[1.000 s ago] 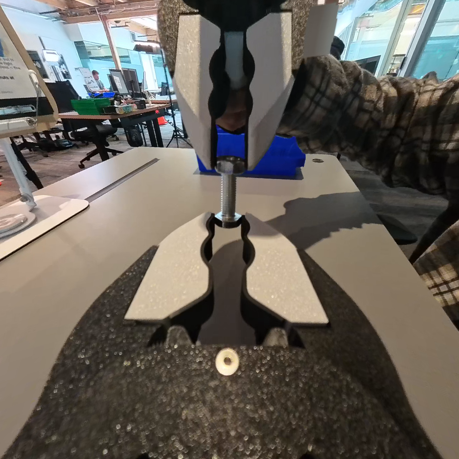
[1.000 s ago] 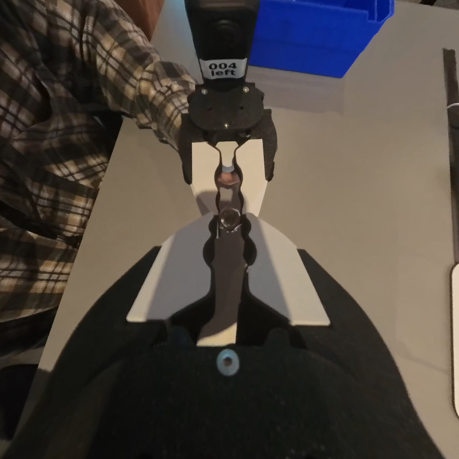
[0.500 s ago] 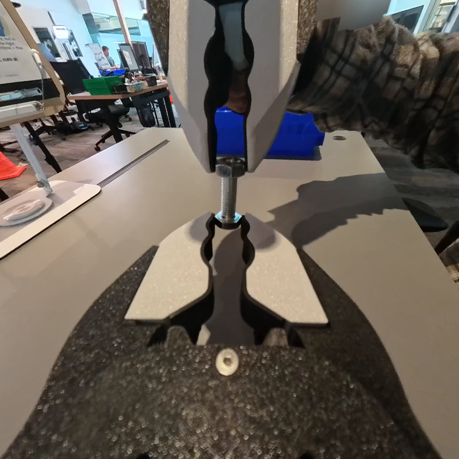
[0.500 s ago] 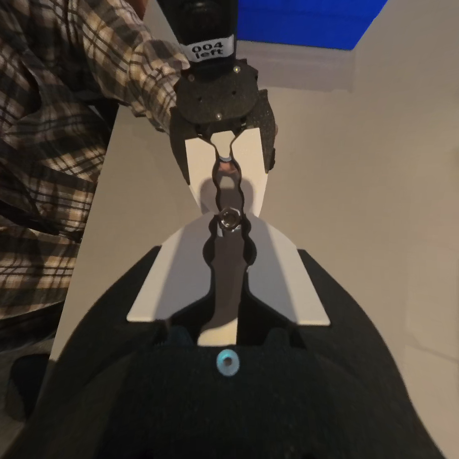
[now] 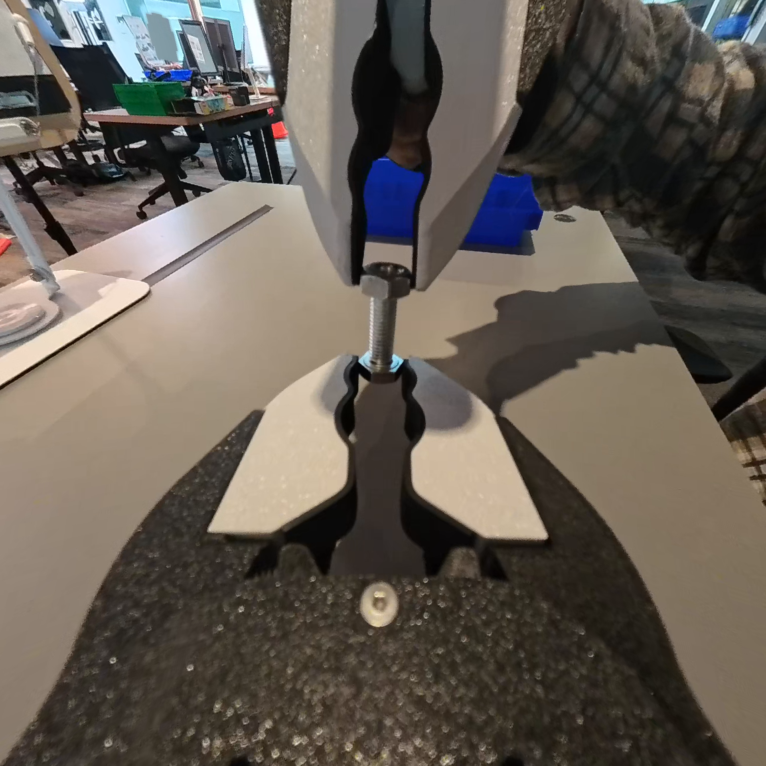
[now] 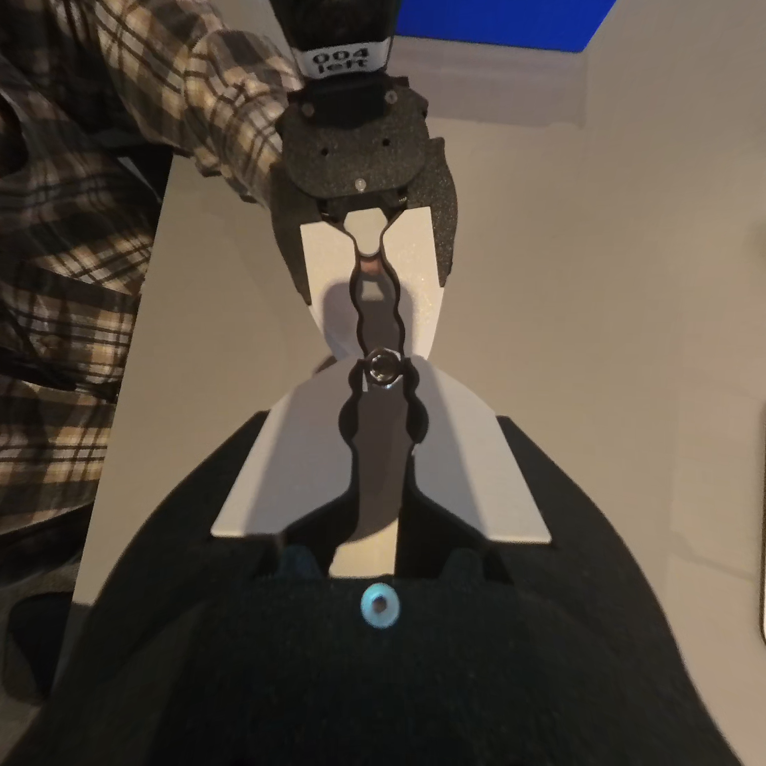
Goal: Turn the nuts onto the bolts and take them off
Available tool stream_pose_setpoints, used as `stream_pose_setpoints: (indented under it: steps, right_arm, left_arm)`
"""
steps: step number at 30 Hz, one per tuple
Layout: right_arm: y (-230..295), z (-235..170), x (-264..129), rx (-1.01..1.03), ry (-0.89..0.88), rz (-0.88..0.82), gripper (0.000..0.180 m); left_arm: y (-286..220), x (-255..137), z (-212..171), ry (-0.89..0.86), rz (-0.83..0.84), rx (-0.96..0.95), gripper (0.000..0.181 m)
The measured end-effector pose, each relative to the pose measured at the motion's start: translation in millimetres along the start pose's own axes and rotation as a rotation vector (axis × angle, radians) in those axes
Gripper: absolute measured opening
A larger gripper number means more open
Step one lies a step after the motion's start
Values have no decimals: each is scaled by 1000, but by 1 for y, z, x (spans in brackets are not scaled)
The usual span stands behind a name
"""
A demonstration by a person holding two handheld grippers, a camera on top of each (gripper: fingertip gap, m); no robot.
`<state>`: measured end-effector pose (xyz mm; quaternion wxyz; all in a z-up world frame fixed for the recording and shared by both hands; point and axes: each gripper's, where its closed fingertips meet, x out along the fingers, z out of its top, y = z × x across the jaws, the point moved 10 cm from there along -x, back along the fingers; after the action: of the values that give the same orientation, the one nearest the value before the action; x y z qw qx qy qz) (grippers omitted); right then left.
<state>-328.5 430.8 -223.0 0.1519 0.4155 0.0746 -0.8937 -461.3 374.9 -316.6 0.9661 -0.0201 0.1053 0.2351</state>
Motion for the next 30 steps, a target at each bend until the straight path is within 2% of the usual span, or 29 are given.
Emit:
stream_pose_setpoints:
  steps: [30]
  right_arm:
    - [0, 2, 3, -22, -7, 10, 18]
  left_arm:
    - [0, 0, 1, -28, -25, -11, 19]
